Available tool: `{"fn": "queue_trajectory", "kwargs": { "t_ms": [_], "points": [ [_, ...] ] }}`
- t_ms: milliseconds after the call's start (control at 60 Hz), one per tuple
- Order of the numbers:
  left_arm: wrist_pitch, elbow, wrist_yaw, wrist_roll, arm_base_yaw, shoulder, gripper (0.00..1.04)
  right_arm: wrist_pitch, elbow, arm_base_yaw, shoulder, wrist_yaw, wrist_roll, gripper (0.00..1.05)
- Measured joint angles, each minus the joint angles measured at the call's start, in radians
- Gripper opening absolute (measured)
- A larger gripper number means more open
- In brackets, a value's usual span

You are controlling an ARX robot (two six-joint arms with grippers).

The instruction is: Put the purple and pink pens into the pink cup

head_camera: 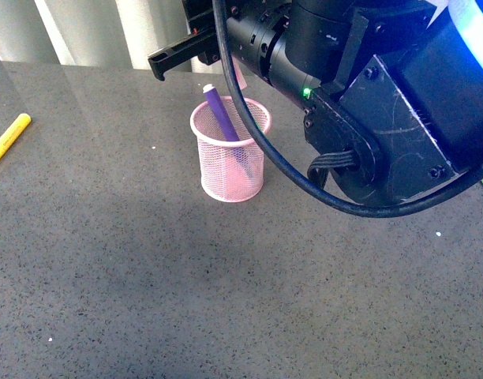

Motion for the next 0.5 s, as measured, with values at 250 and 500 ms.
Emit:
{"fn": "queue_trajectory", "kwargs": {
  "t_ms": [250, 500],
  "points": [
    [0.0, 0.0, 0.0, 0.0, 0.0, 0.0, 0.98, 0.016, 0.0, 0.019, 0.04, 0.0, 0.018, 0.11],
    [0.0, 0.0, 0.0, 0.0, 0.0, 0.0, 0.98, 0.016, 0.001, 0.016, 0.059, 0.008, 0.027, 0.11]
  ]
}}
